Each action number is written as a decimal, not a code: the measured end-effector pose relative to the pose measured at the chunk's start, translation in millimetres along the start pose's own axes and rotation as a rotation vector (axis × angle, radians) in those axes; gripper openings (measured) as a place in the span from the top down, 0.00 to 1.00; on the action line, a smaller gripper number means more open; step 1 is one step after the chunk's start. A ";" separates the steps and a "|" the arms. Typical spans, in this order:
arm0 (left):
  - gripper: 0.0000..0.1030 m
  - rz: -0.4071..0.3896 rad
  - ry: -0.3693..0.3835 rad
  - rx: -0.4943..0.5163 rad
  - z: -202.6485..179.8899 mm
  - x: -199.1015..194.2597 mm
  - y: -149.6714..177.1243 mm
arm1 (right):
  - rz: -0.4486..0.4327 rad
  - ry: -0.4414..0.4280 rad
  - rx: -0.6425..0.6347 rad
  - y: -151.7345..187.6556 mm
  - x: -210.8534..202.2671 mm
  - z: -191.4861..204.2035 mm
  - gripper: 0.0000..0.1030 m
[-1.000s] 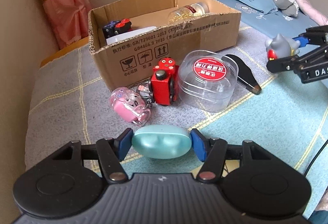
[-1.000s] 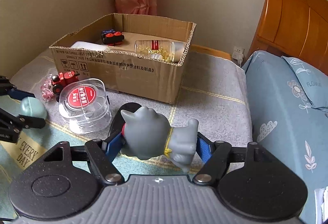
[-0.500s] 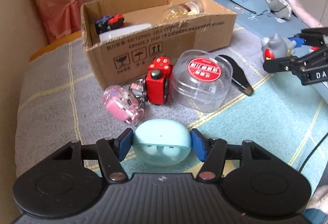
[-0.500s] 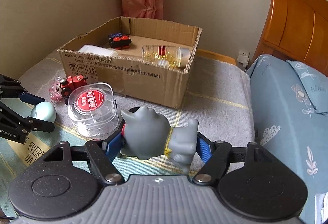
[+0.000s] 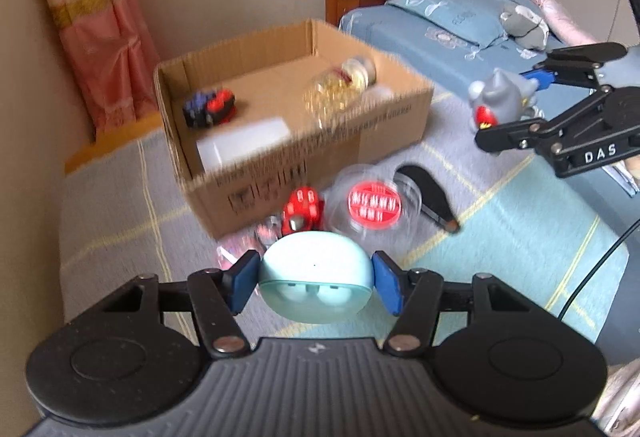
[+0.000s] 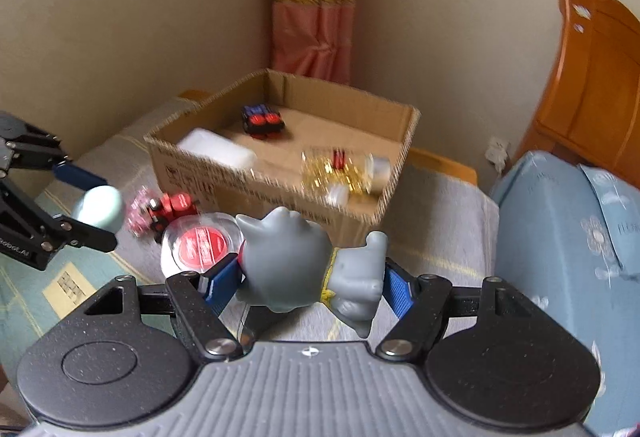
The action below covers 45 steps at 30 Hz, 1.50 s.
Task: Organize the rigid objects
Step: 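Carry the mint-green case and grey cat into the box, opening both tools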
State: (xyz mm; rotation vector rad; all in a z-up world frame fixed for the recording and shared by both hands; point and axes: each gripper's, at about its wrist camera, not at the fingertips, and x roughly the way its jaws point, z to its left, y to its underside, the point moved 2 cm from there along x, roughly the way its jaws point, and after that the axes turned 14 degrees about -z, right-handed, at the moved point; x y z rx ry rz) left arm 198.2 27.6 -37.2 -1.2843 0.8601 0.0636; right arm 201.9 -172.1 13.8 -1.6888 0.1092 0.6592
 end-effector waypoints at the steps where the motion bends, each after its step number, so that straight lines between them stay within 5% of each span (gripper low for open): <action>1: 0.42 -0.006 -0.001 0.005 0.7 -0.8 -5.5 | -0.004 -0.012 -0.001 -5.3 0.1 -0.5 0.24; 17: 0.41 -0.067 -0.049 0.011 29.2 46.3 -89.2 | -0.051 -0.061 -0.032 -64.2 32.7 -10.5 0.24; 32: 0.41 -0.027 -0.105 -0.058 58.5 108.5 -96.0 | -0.016 -0.037 -0.006 -83.6 83.0 -30.0 0.24; 34: 0.35 -0.037 -0.116 -0.054 59.3 107.8 -95.2 | -0.013 -0.031 -0.005 -86.3 88.2 -32.3 0.24; 36: 0.16 -0.033 -0.121 -0.071 62.0 103.9 -93.9 | -0.012 -0.023 -0.003 -89.8 92.5 -34.5 0.24; 45: 0.07 -0.069 -0.123 -0.091 61.5 66.4 -83.3 | 0.008 0.022 -0.001 -110.5 126.8 -45.9 0.24</action>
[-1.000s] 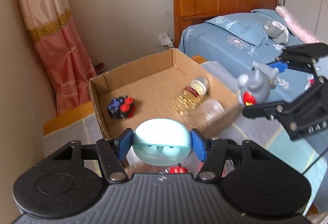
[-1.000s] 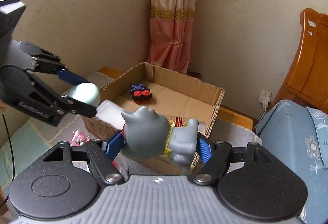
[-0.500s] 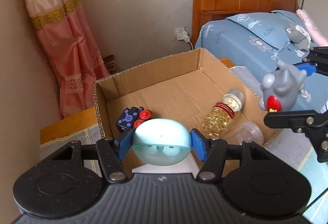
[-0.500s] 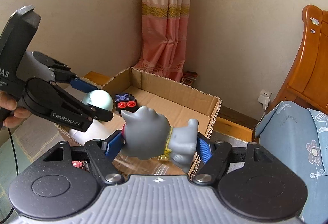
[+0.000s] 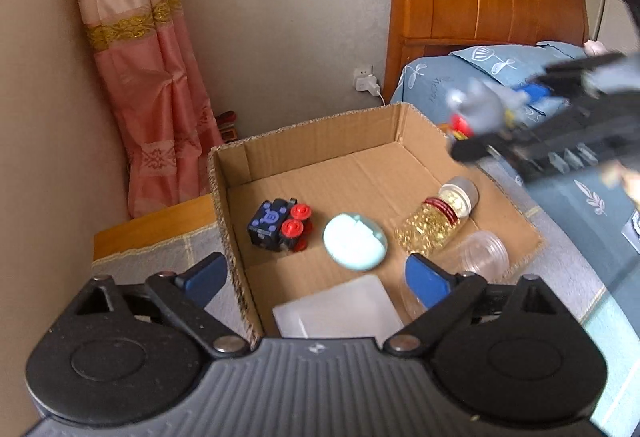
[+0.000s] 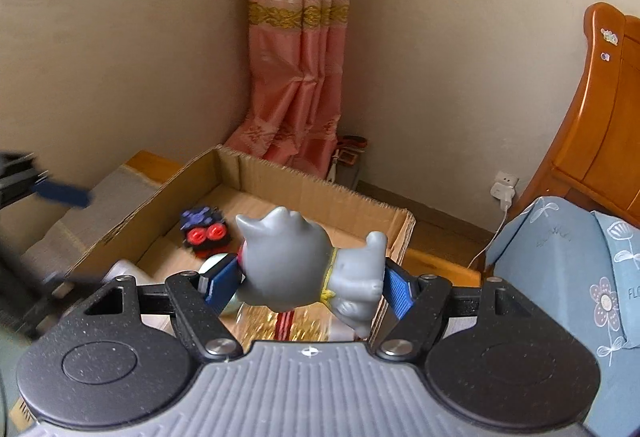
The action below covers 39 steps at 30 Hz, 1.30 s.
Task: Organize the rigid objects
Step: 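Carry the mint-green case and grey cat into the box, opening both tools, then move the left tool to the pink keychain and the right tool to the black tape dispenser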
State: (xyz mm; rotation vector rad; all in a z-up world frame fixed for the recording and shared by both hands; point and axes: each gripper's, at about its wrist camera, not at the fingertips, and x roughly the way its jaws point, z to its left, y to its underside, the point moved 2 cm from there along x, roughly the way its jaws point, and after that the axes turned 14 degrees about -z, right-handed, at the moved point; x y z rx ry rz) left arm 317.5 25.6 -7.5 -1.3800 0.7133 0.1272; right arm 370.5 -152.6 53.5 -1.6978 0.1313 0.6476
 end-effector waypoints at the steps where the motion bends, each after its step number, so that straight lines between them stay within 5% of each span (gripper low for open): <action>1: 0.07 -0.002 -0.003 0.005 -0.5 -3.2 0.5 | 0.003 0.008 0.006 -3.3 5.3 -0.7 0.24; 6: 0.07 0.002 -0.024 0.044 -2.2 -17.3 5.1 | -0.026 0.036 0.040 -13.9 14.2 -4.7 0.00; 22: 0.03 -0.021 -0.059 0.036 -11.0 -59.8 23.5 | -0.057 -0.010 0.043 10.4 -62.7 23.8 0.00; 39: 0.03 0.005 -0.079 -0.023 -13.3 -84.3 76.3 | -0.048 -0.008 0.087 109.0 -115.8 62.8 0.00</action>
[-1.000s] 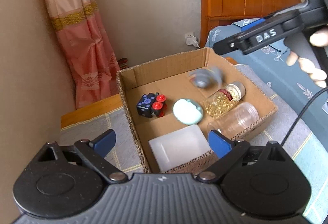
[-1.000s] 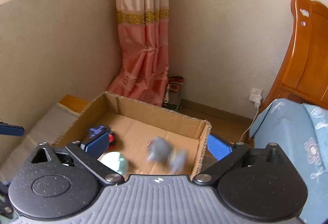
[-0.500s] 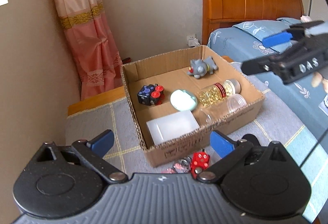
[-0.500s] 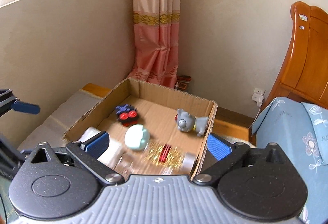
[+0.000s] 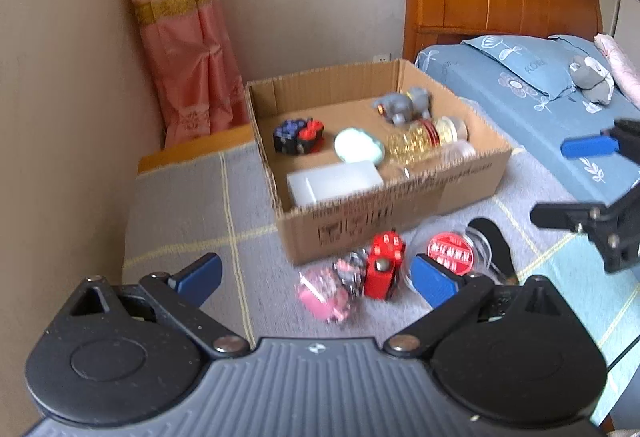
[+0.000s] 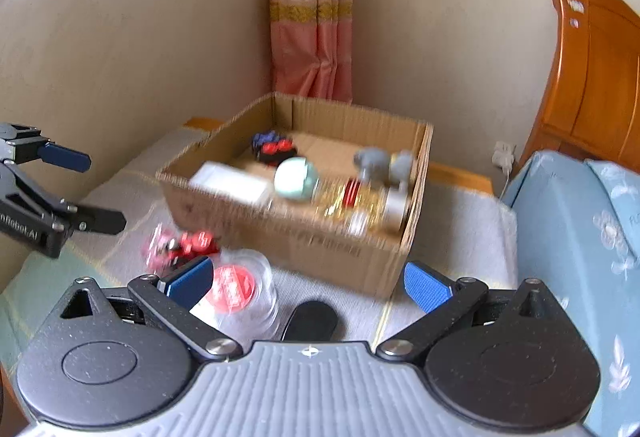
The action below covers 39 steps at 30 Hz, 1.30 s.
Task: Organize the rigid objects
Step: 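Move the left tool to the pink keychain and the right tool to the black tape dispenser, then close the left tool on the pink keychain and lift it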
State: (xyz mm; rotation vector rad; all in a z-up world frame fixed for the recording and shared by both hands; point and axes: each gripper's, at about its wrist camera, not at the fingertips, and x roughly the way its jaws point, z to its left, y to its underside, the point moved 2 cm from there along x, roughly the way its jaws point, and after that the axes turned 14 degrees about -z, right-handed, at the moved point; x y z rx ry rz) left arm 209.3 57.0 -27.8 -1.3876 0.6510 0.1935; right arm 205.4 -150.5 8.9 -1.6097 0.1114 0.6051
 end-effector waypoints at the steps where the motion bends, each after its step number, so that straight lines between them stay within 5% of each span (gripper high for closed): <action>1: 0.03 0.006 0.003 -0.004 0.1 0.3 4.6 | 0.004 -0.005 0.011 6.7 -1.6 1.9 0.00; 18: 0.01 0.152 0.075 0.000 -3.4 45.9 80.4 | 0.123 0.031 0.064 89.5 -0.8 10.3 0.00; 29: 0.01 0.101 0.114 0.016 0.4 48.5 78.9 | 0.142 0.068 0.031 96.8 25.6 4.8 0.00; 39: 0.05 0.082 0.197 0.139 2.6 64.7 63.1 | 0.099 0.075 0.033 94.7 35.8 2.9 0.00</action>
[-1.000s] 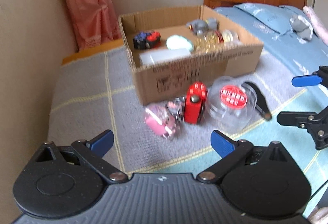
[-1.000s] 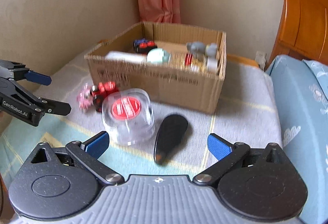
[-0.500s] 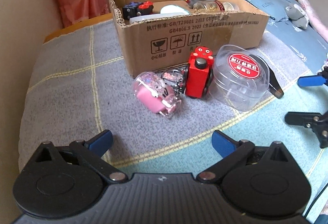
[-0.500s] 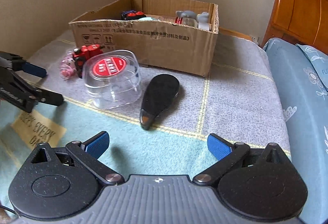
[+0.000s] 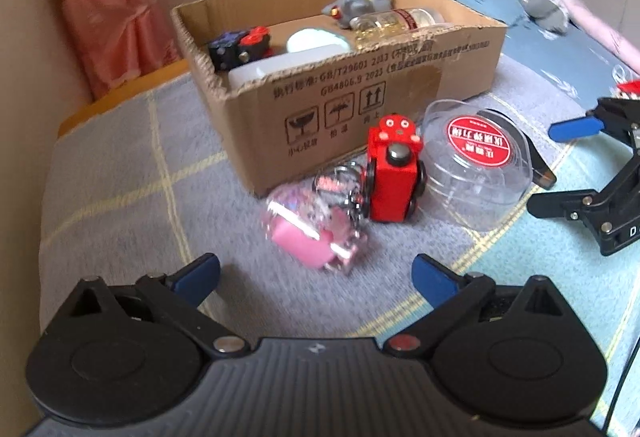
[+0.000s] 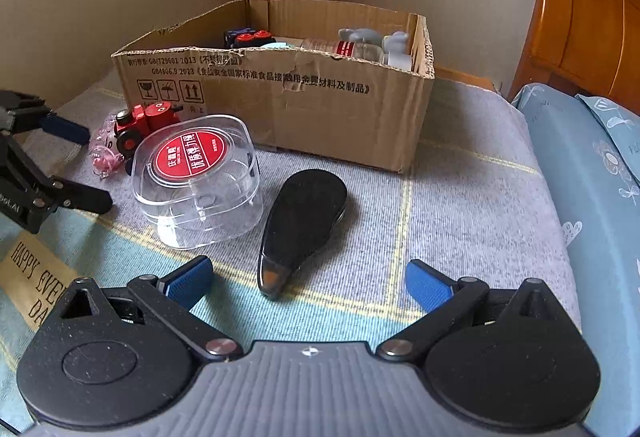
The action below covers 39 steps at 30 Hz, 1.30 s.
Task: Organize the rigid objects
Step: 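Close the left tool on the pink keychain and lift it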
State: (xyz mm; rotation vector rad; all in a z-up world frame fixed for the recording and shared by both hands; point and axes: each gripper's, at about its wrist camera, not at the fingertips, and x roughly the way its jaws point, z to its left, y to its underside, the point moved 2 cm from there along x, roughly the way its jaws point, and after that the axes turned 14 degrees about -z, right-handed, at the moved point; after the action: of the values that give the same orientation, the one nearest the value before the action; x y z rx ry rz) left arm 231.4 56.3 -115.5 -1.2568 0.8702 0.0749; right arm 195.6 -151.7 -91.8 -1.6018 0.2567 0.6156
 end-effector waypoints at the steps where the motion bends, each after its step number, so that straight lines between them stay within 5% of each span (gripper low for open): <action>1: 0.10 -0.004 0.013 0.013 0.4 1.2 -2.1 | -0.002 -0.001 0.000 0.0 0.1 -0.2 0.00; 8: 0.33 -0.026 0.072 0.104 -0.4 5.9 -12.7 | -0.013 -0.001 -0.001 0.6 -0.7 0.5 0.00; 10: 0.46 -0.018 0.091 0.098 -0.3 5.3 -14.0 | -0.014 0.000 0.000 0.9 -1.3 0.8 0.00; 32: 0.46 0.037 0.104 -0.038 -40.1 -54.4 26.5 | -0.012 -0.007 -0.005 9.5 -14.5 4.5 0.00; 39: 0.39 0.064 0.136 0.017 -55.9 -60.9 28.1 | -0.001 -0.036 -0.034 6.8 -11.9 -4.3 0.00</action>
State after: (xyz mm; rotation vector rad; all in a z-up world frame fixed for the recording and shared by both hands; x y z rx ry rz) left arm 146.0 43.1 -103.3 -1.2290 1.0264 0.0328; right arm 183.3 -159.1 -91.2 -1.6216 0.2196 0.6510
